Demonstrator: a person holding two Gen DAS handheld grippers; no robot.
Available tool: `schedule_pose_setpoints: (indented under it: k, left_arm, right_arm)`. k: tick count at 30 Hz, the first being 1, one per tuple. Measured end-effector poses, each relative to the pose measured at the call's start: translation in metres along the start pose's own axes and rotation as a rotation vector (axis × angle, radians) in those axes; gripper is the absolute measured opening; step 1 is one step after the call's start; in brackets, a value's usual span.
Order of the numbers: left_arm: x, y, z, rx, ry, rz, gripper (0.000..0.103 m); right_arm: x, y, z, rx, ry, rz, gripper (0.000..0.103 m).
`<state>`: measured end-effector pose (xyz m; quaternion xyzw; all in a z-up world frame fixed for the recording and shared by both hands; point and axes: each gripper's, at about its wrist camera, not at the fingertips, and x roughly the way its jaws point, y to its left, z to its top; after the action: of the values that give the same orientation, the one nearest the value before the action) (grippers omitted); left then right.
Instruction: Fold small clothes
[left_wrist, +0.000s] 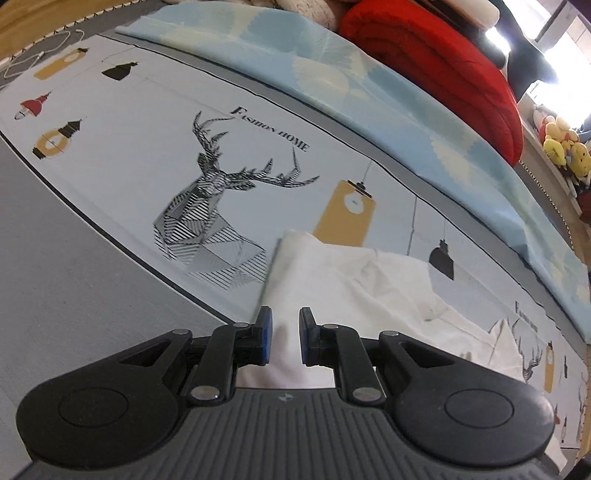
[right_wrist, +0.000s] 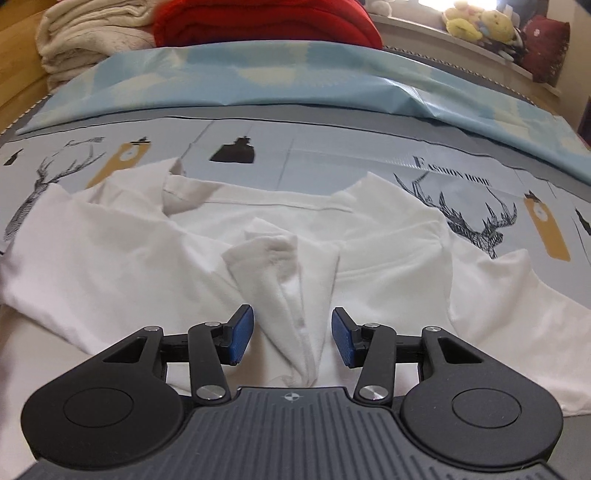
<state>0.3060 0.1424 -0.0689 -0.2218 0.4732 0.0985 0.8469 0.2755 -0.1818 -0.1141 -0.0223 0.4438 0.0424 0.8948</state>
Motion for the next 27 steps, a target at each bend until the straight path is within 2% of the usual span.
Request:
schedule_pose_setpoints:
  k: [5,7,10,13,15,18,22,27]
  left_arm:
    - [-0.007,-0.025,-0.006,0.010,-0.006,-0.070,0.017]
    - [-0.009,-0.032,-0.008,0.024,-0.014,-0.074,0.019]
    - [-0.006,-0.036,-0.010,0.040,-0.005,-0.061,0.019]
    - [-0.004,-0.034,-0.009,0.033,0.007,-0.068,0.019]
    - [-0.005,-0.033,-0.008,0.035,-0.001,-0.064,0.019]
    - [-0.005,-0.030,-0.006,0.027,-0.001,-0.063,0.019]
    - [-0.005,-0.031,-0.005,0.029,0.000,-0.065,0.019]
    - [-0.004,-0.037,-0.008,0.044,0.002,-0.065,0.019]
  right_arm:
    - [0.002,0.003,-0.001,-0.008,-0.014,-0.024,0.049]
    - [0.004,0.005,-0.002,-0.017,-0.012,-0.030,0.049]
    - [0.005,0.008,-0.004,-0.031,-0.018,-0.031,0.042]
    - [0.004,0.010,-0.003,-0.032,-0.028,-0.027,0.027]
    - [0.003,0.009,-0.002,-0.031,-0.038,-0.028,0.014]
    - [0.000,0.005,-0.001,-0.016,-0.057,-0.029,0.005]
    - [-0.016,-0.011,0.002,0.096,-0.131,-0.004,0.004]
    - [-0.052,-0.041,0.001,0.278,-0.309,-0.003,0.004]
